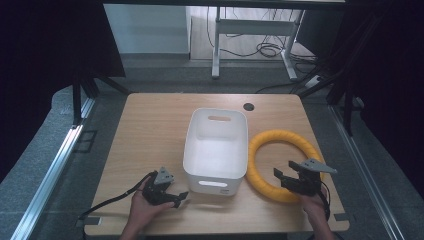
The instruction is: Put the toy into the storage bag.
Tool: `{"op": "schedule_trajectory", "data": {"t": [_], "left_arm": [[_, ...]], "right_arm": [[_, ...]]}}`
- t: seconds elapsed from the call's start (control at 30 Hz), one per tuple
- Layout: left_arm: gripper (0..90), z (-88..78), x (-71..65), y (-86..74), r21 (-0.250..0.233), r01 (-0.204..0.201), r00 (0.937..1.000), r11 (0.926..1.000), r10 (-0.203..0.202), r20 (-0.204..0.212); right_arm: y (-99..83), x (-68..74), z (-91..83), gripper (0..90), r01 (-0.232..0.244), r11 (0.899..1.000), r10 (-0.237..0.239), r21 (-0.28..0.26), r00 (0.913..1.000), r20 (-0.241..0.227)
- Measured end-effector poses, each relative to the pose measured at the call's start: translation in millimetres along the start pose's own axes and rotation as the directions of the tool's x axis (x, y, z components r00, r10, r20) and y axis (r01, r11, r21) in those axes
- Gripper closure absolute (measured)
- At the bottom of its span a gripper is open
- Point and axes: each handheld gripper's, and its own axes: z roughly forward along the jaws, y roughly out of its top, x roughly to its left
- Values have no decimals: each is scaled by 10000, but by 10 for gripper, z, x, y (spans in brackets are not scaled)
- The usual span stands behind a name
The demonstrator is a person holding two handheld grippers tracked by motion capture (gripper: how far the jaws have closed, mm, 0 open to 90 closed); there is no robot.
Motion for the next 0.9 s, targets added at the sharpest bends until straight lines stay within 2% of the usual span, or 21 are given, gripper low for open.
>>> {"op": "schedule_trajectory", "data": {"t": [0.13, 0.27, 0.47, 0.57, 0.7, 0.9], "left_arm": [[174, -18, 15, 12, -126, 56, 10000, 9999, -55, 44], [174, -9, 30, 12, -53, -30, 10000, 10000, 30, -37], [174, 4, 12, 0, -57, -55, 9999, 10000, 55, 112], [174, -1, 13, 2, -9, -84, 9999, 10000, 84, 62], [174, -54, 12, 13, -201, 41, 10000, 9998, -41, 38], [173, -2, -4, -4, 47, -13, 10000, 10000, 13, 7]], "right_arm": [[-5, -4, -8, 295, -103, 9999, 102, -87, 9999, -107], [2, -28, -25, 292, -144, 9998, 142, -108, 9997, -182], [-32, -73, -29, 285, -513, 9987, 511, -60, 9982, -310], [-22, -74, -13, 302, -399, 9992, 399, -5, 9986, -334], [-4, -37, -23, 316, -318, 9994, 323, 105, 9983, -492], [9, -39, -14, 318, -257, 9994, 272, 237, 9975, -647]]}}
